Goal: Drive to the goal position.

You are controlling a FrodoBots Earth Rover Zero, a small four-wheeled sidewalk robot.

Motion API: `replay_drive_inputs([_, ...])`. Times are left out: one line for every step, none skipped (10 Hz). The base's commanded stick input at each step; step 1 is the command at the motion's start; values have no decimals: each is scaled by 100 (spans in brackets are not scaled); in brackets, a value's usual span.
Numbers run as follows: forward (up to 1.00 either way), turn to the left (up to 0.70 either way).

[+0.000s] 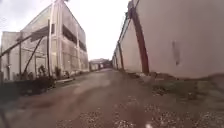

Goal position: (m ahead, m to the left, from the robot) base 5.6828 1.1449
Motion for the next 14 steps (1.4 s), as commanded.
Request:
replay_drive_inputs([85,0])
replay_drive_inputs([85,0])
replay_drive_inputs([85,0])
replay_drive_inputs([85,0])
replay_drive_inputs([85,0])
replay_drive_inputs([85,0])
replay_drive_inputs([85,0])
replay_drive_inputs([85,0])
replay_drive_inputs([85,0])
replay_drive_inputs([85,0])
replay_drive_inputs([85,0])
replay_drive_inputs([85,0])
replay_drive_inputs([85,0])
replay_drive_inputs([85,0])
